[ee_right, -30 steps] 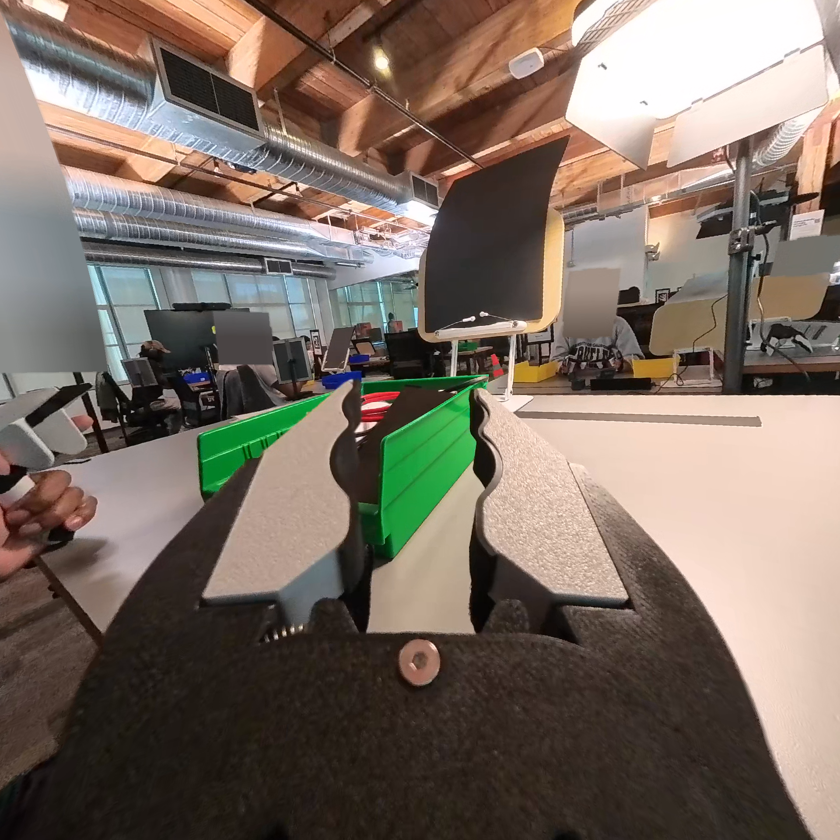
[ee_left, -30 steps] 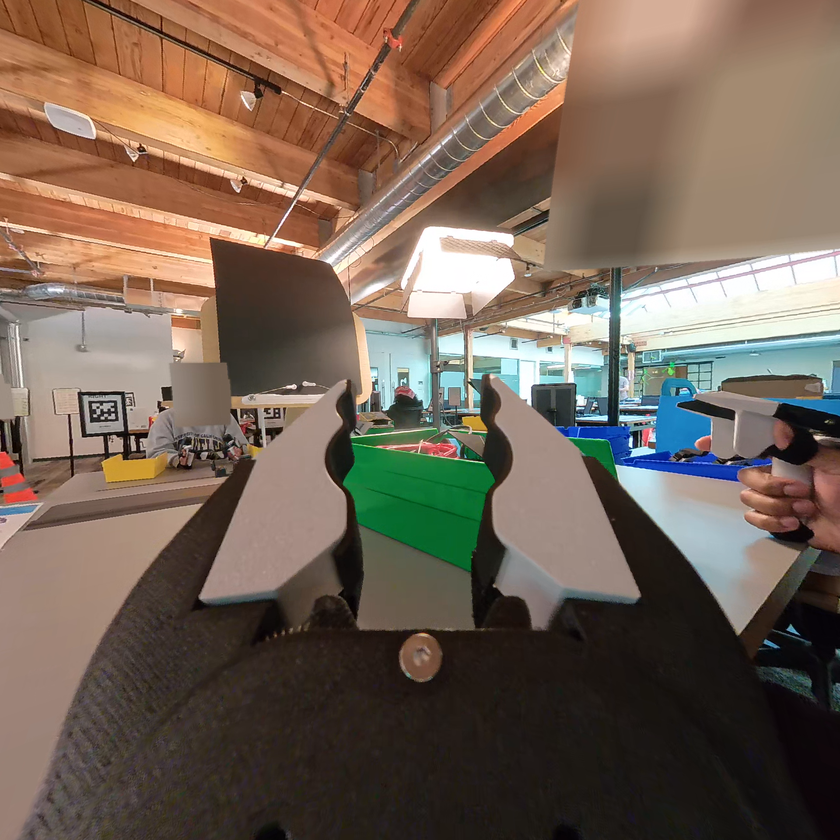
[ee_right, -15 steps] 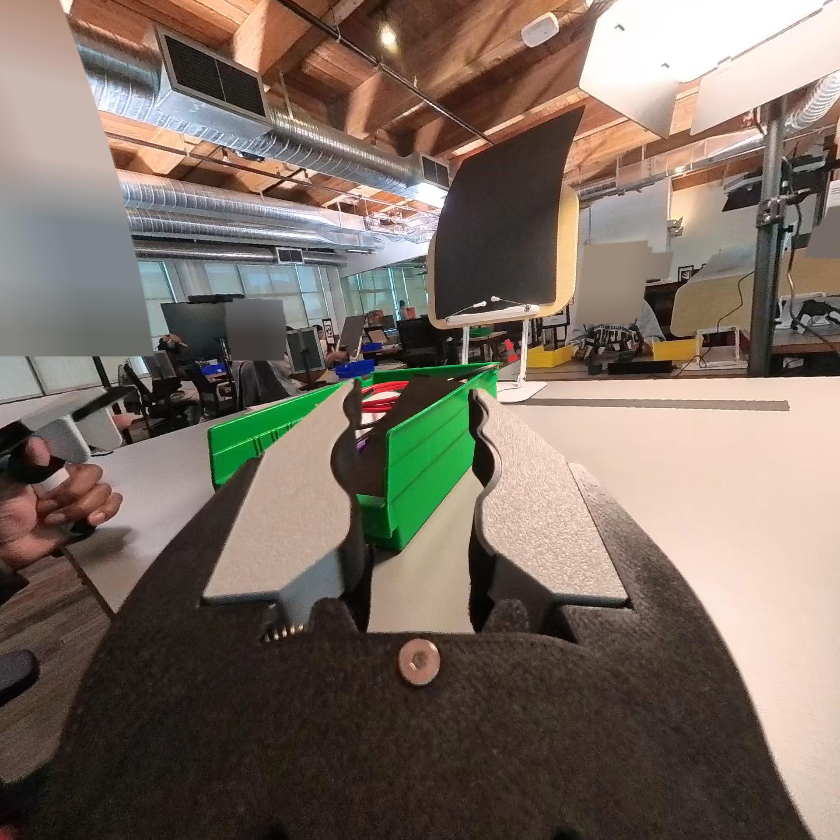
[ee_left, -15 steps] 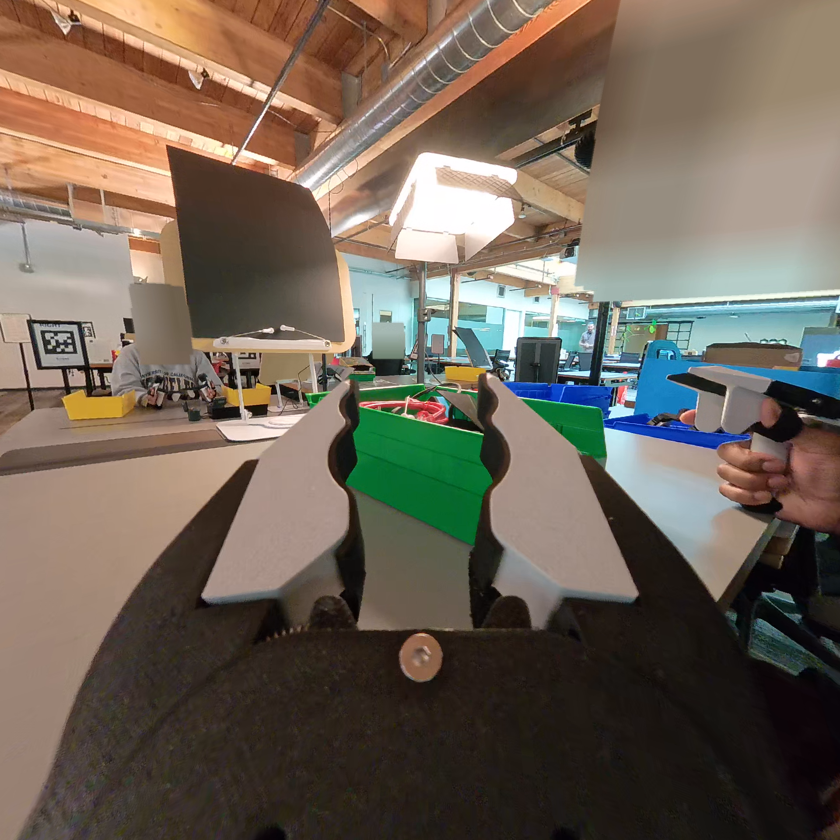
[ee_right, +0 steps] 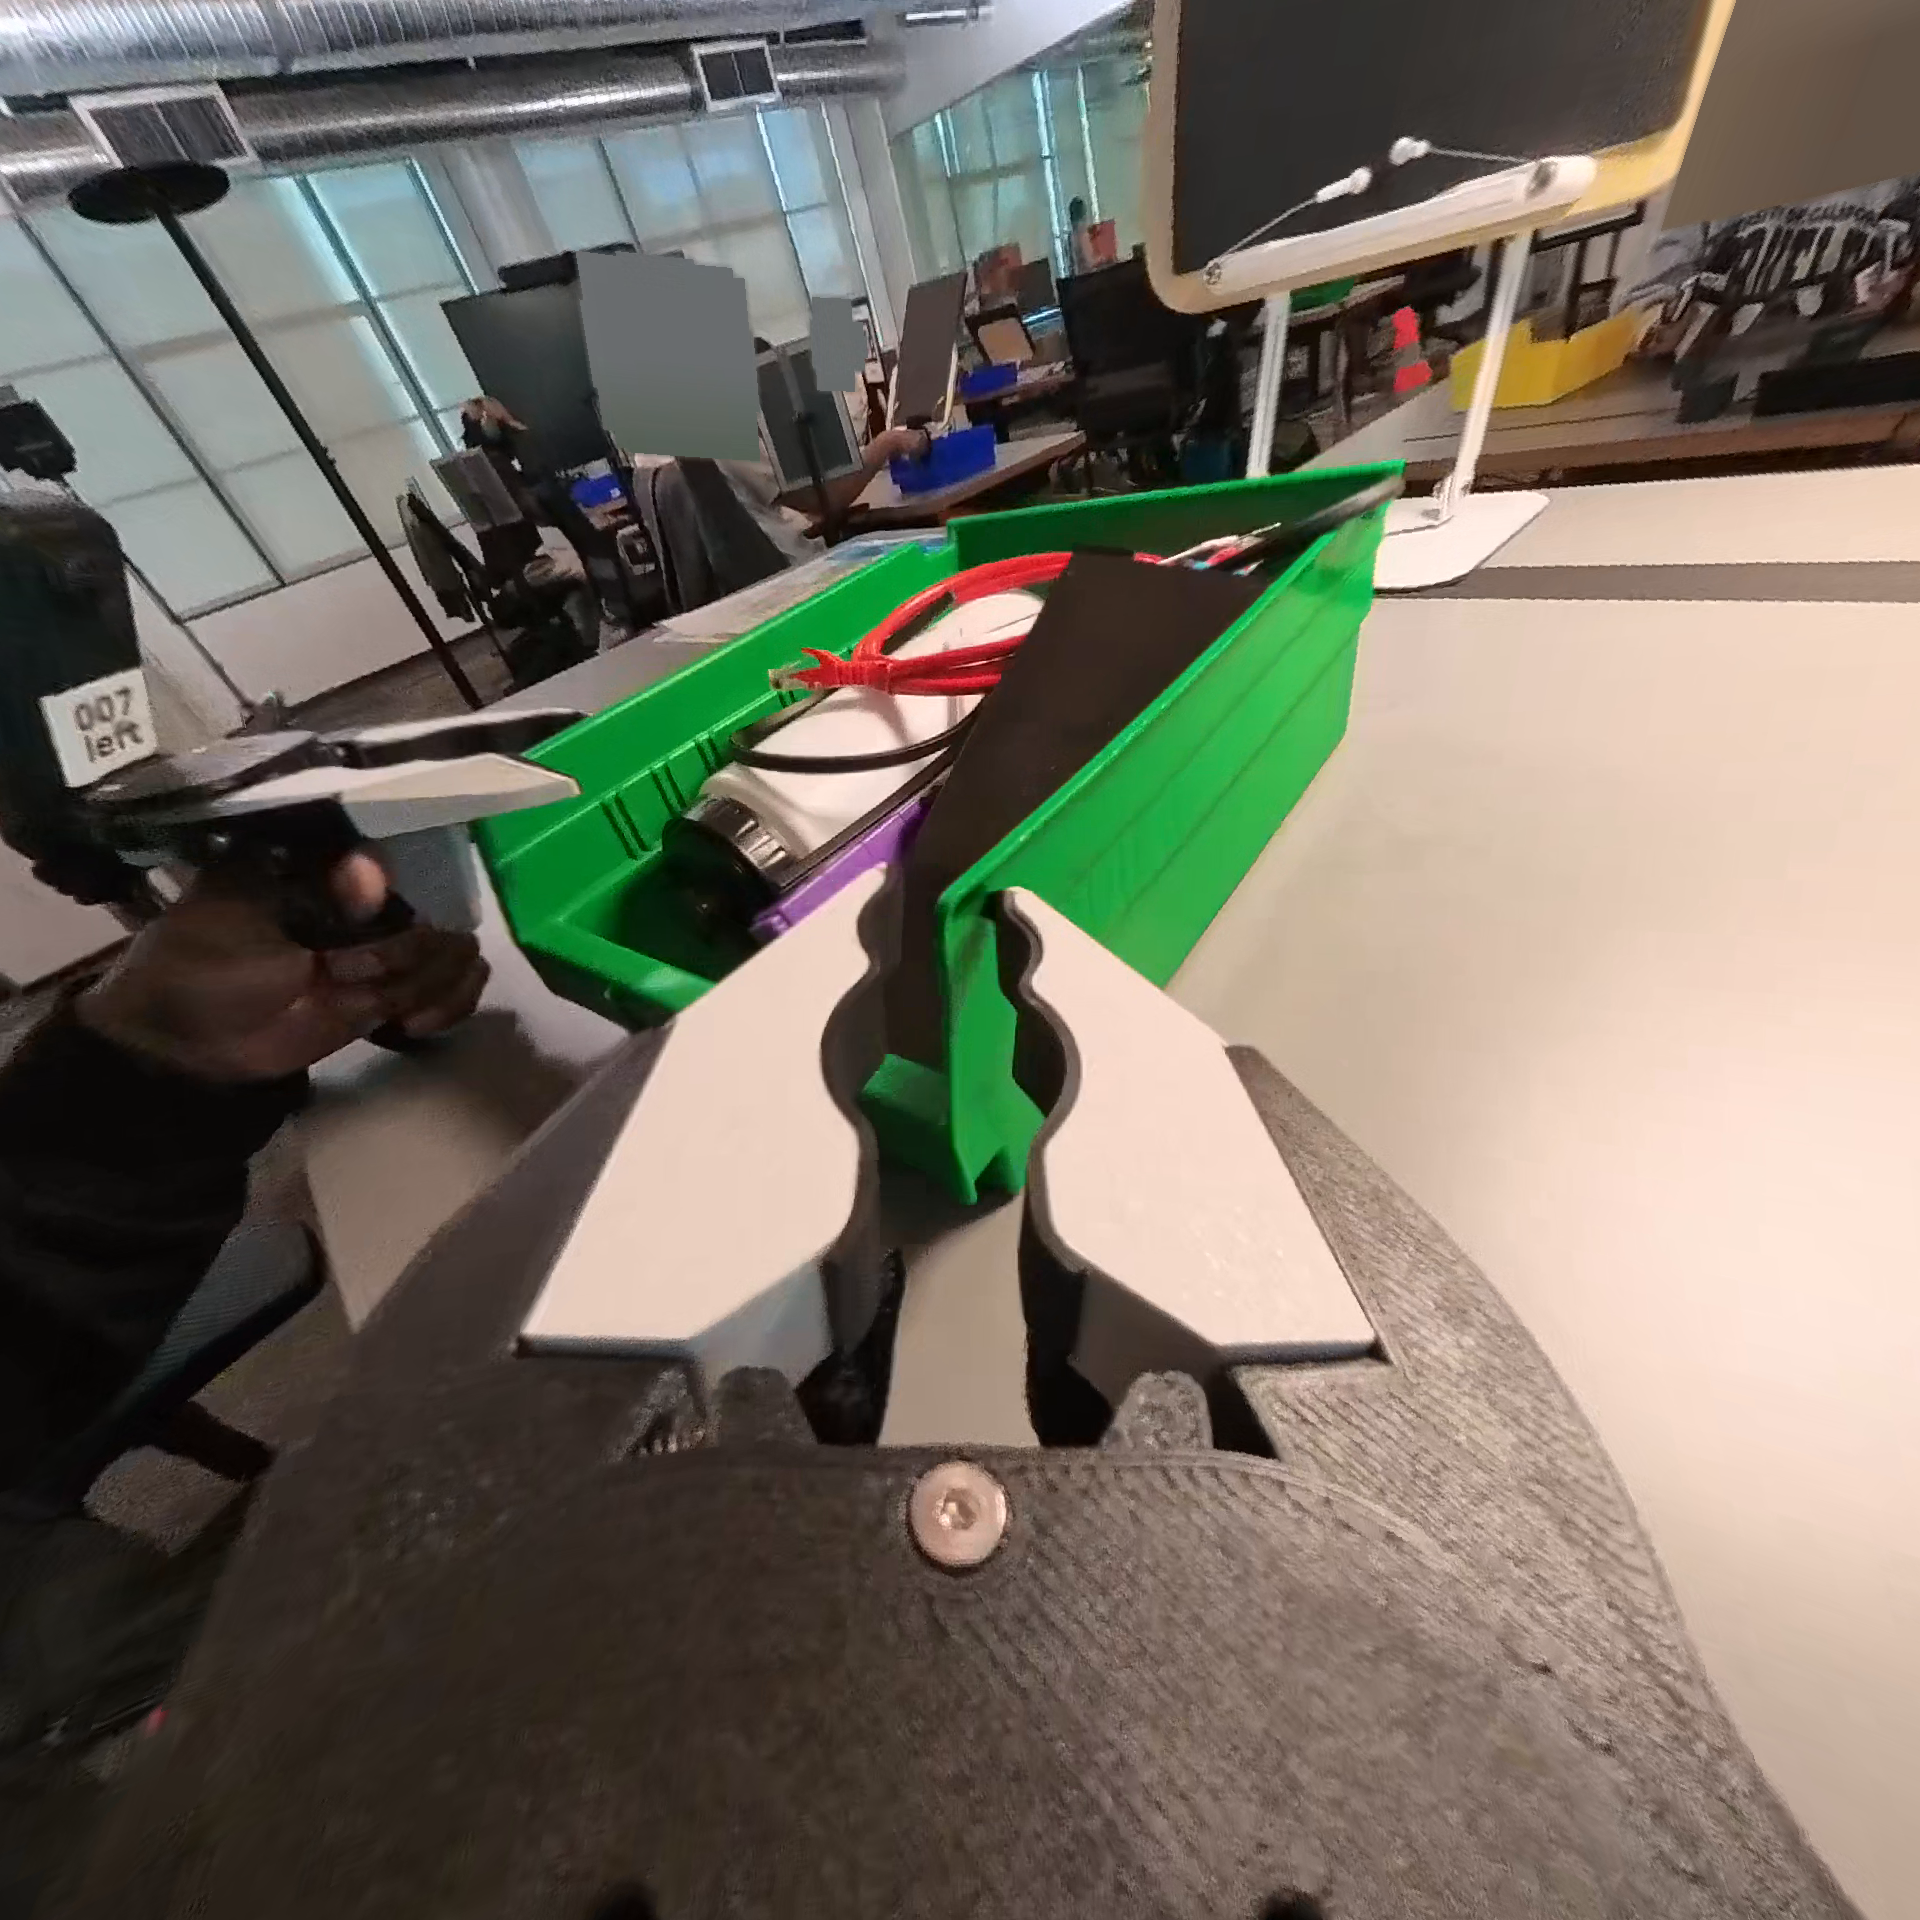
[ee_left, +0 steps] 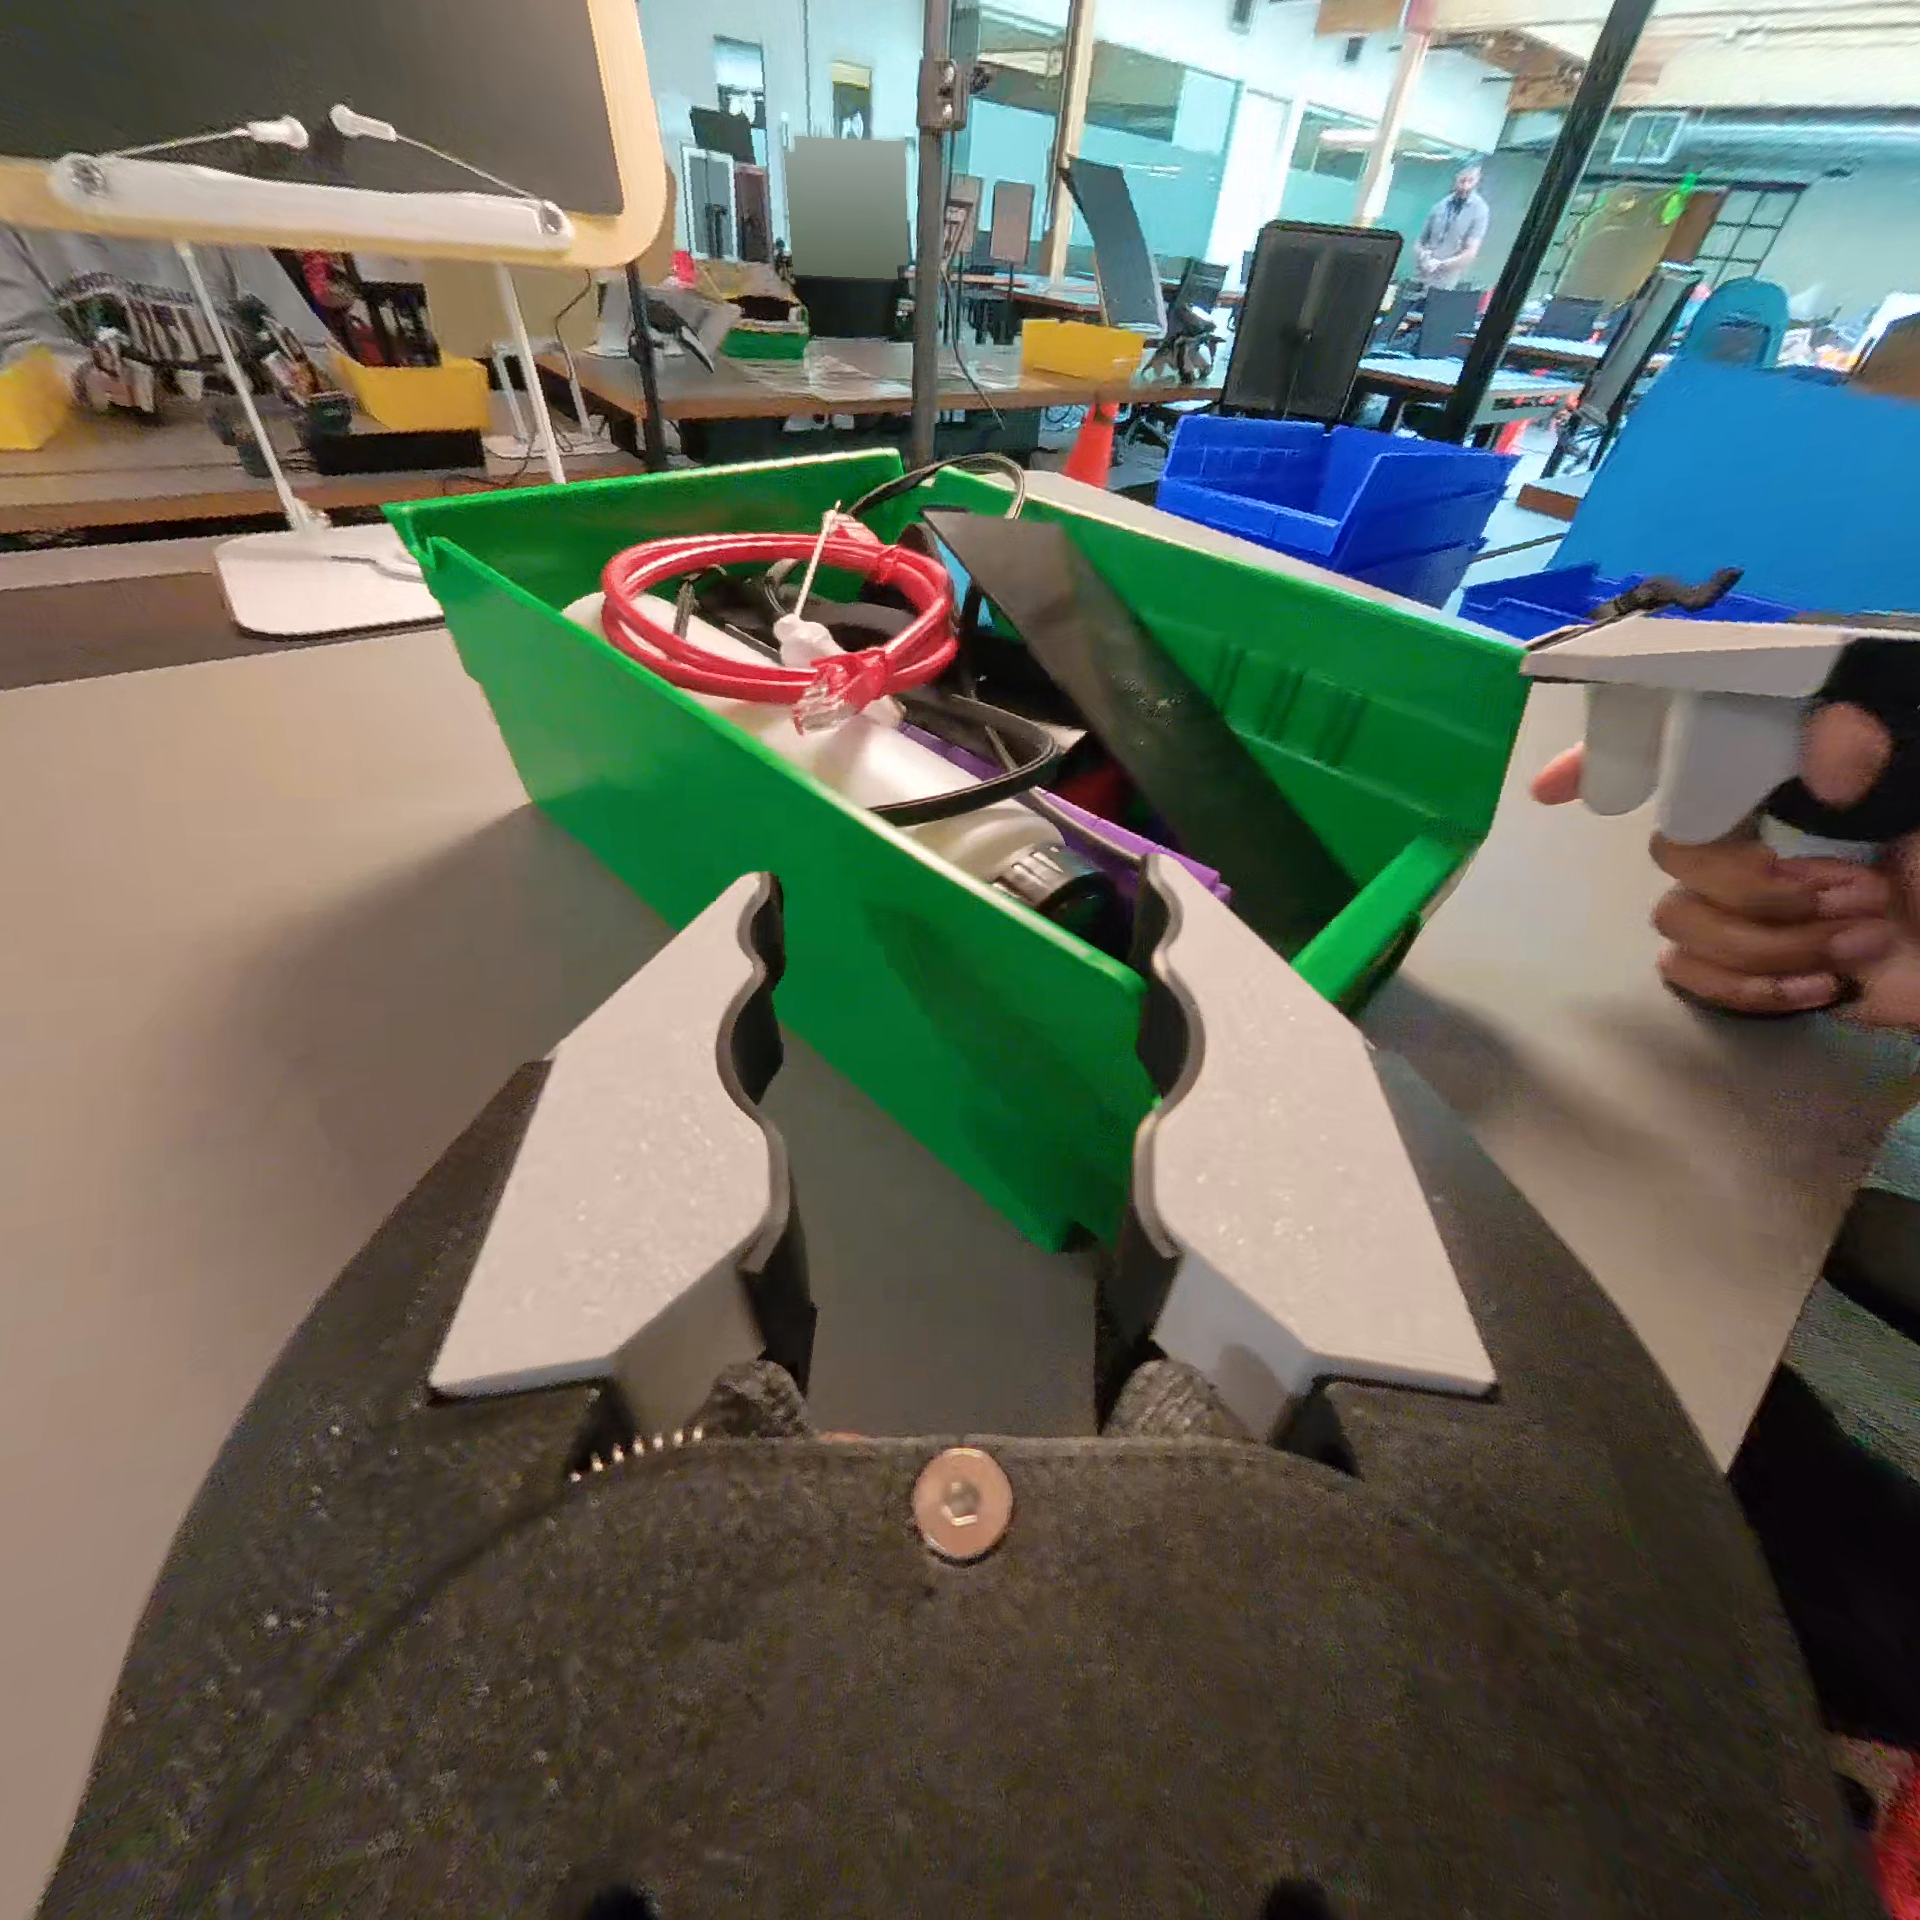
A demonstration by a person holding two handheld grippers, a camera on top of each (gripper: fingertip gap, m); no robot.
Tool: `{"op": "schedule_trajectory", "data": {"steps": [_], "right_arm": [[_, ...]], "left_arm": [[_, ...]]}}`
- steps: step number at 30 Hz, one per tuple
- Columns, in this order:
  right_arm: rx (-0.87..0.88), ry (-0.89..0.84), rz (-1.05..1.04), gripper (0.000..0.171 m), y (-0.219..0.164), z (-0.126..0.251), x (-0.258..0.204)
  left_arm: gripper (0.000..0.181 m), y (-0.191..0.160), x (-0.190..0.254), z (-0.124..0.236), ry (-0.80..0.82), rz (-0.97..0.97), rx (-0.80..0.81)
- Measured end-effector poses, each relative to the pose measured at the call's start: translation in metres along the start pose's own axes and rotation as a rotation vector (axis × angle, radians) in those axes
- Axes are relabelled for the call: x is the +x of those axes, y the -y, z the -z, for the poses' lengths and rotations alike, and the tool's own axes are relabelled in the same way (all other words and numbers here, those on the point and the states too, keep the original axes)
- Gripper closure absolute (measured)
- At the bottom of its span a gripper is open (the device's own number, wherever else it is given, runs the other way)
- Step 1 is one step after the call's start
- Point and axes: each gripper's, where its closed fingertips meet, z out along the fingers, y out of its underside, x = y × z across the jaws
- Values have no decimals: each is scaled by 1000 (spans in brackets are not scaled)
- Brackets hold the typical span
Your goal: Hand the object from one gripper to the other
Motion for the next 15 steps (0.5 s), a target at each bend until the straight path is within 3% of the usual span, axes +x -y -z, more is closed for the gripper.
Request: {"op": "schedule_trajectory", "data": {"steps": [6,10,15], "right_arm": [[-55,68,-45,150,-1,-34,5],[-103,10,-26,152,2,-60,22],[-121,7,-3,151,-3,-60,19]], "left_arm": [[122,3,-35,-13,32,111,3],[126,-7,-61,-33,53,109,-99],[129,-2,-76,-29,77,106,-114]]}}
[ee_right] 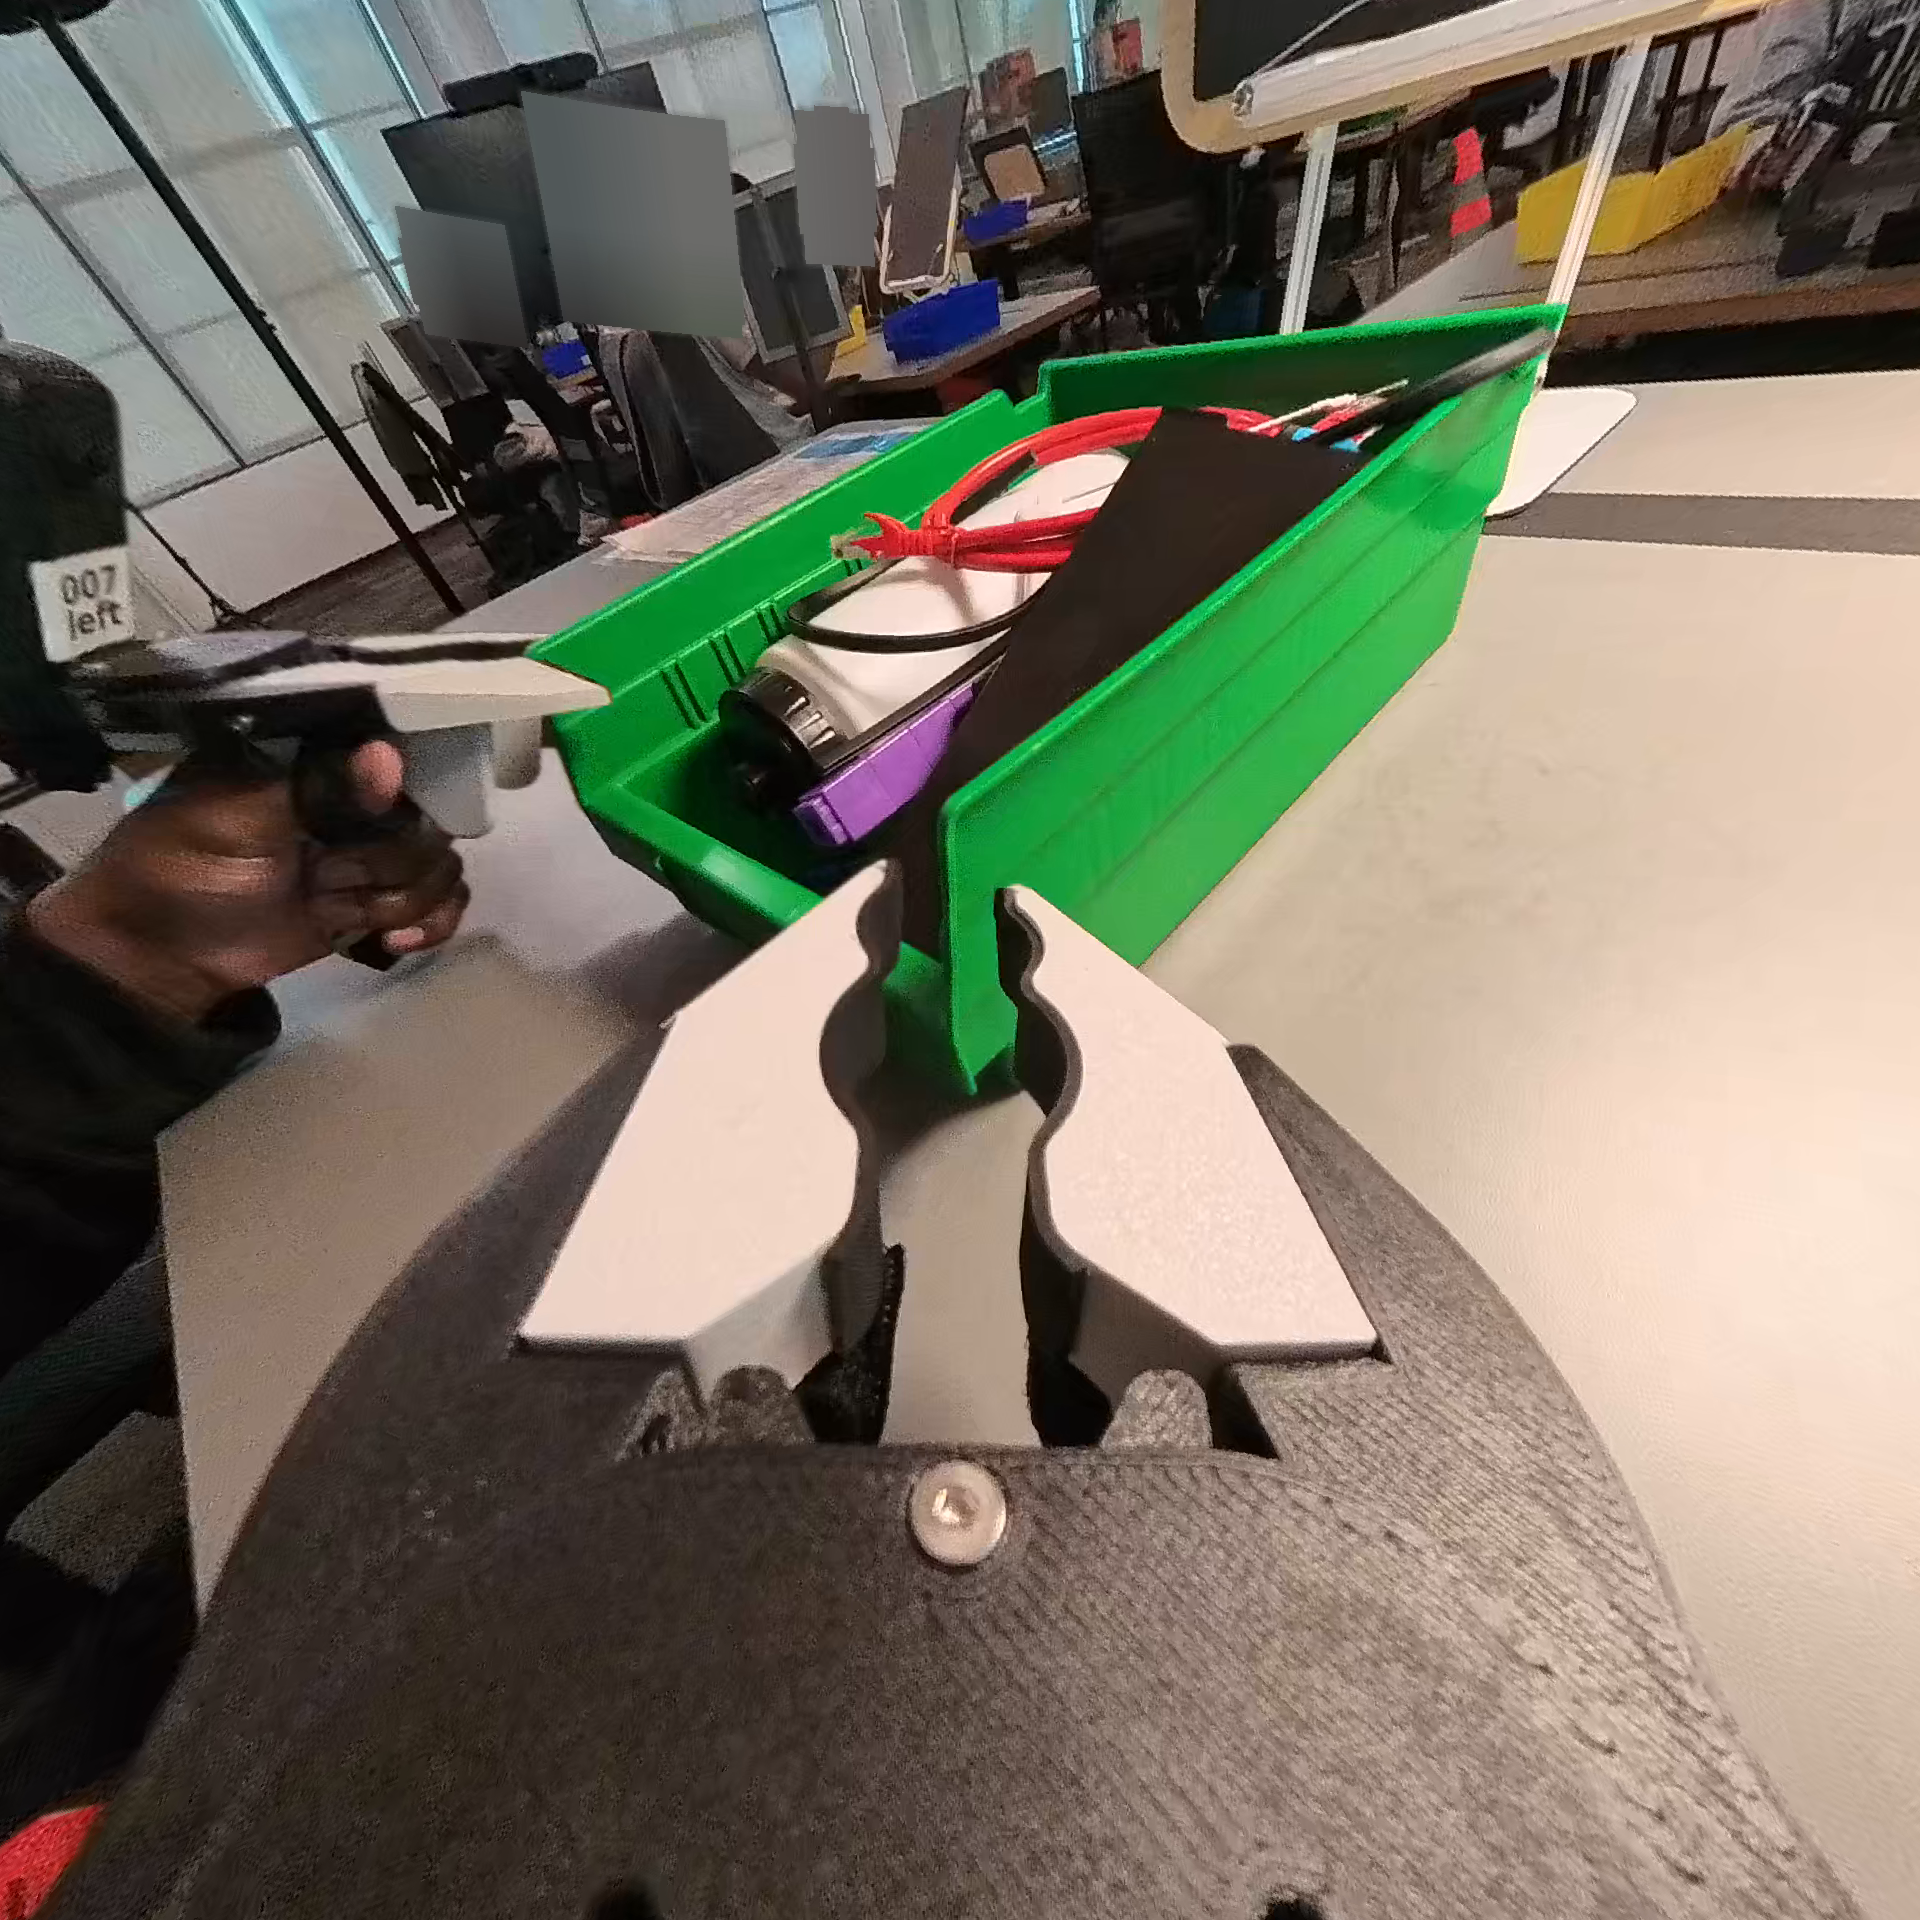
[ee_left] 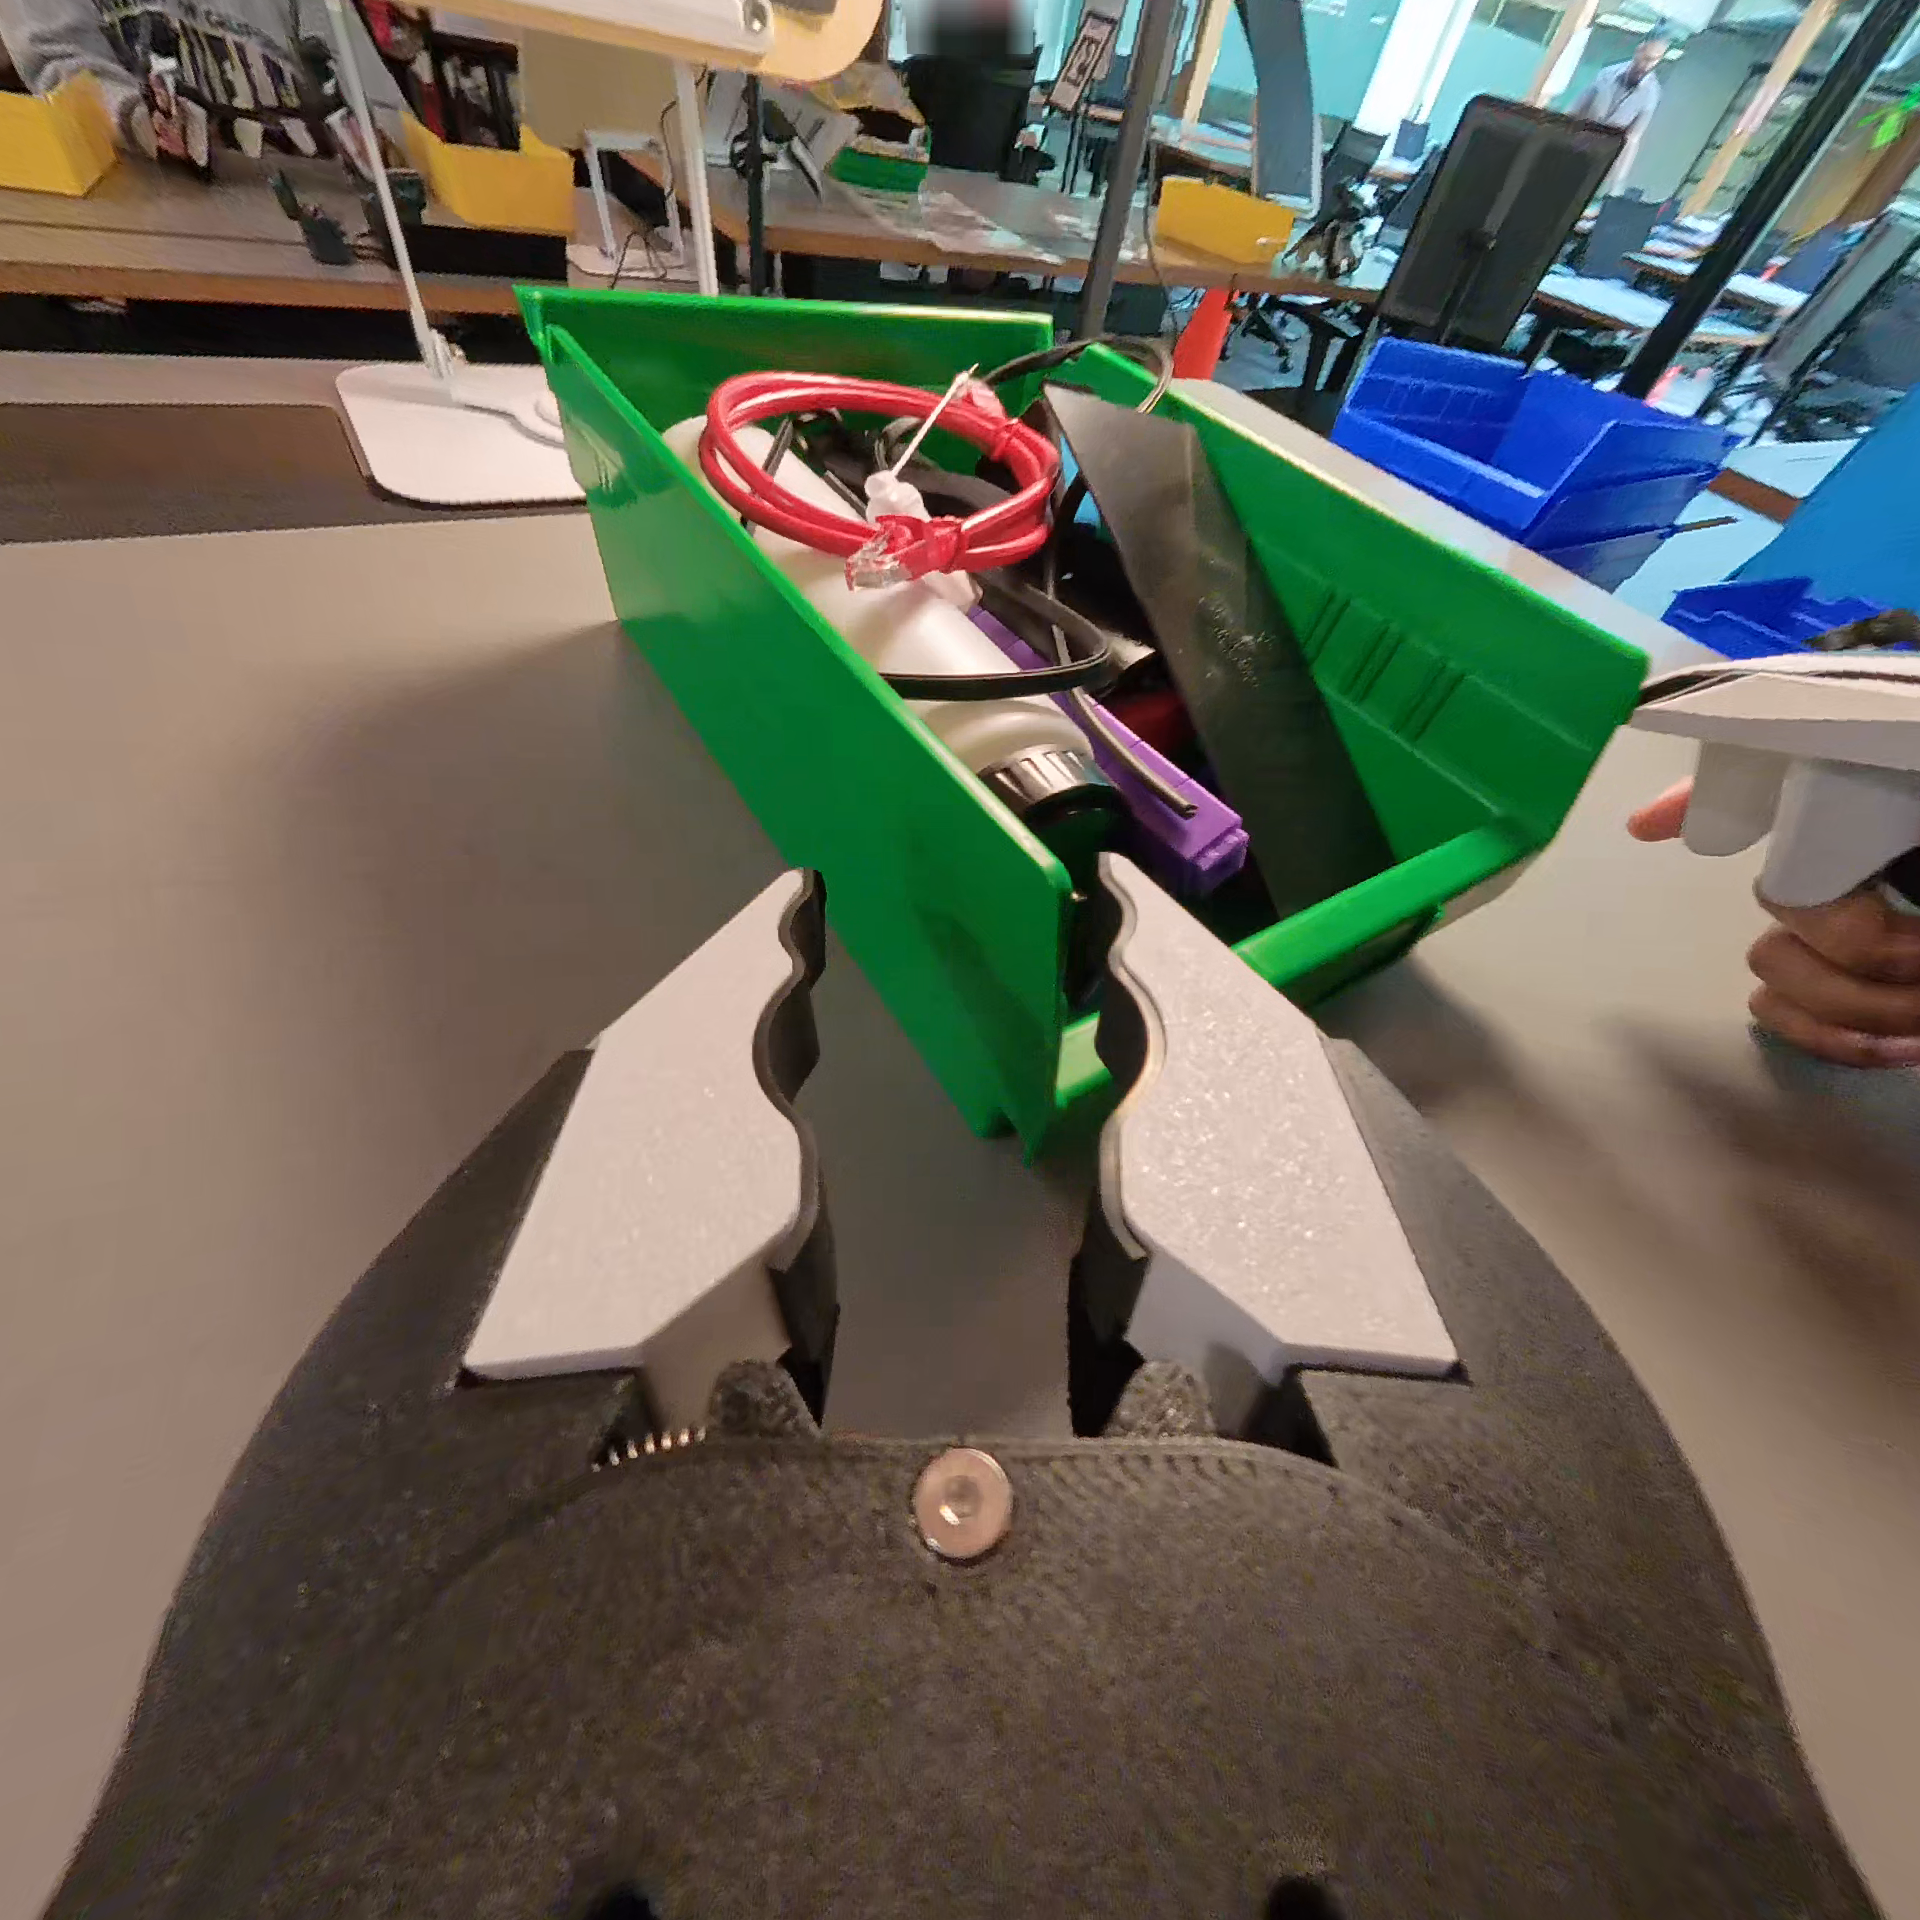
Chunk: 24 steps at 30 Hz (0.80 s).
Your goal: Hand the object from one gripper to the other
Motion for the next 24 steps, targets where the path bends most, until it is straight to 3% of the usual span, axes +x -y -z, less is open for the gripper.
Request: {"op": "schedule_trajectory", "data": {"steps": [5,9,15,19,24], "right_arm": [[-17,6,-9,160,-3,-2,1],[-34,-10,3,158,-3,-12,4],[-16,-29,-4,159,0,-16,5],[12,-32,9,158,0,-11,-1],[29,3,-15,156,1,-7,-2]], "left_arm": [[130,-2,0,11,-28,-22,-26],[128,25,7,20,-42,-59,51],[130,73,68,19,-217,-49,100],[131,86,109,-27,-277,70,18],[126,57,91,-113,-232,312,-232]]}}
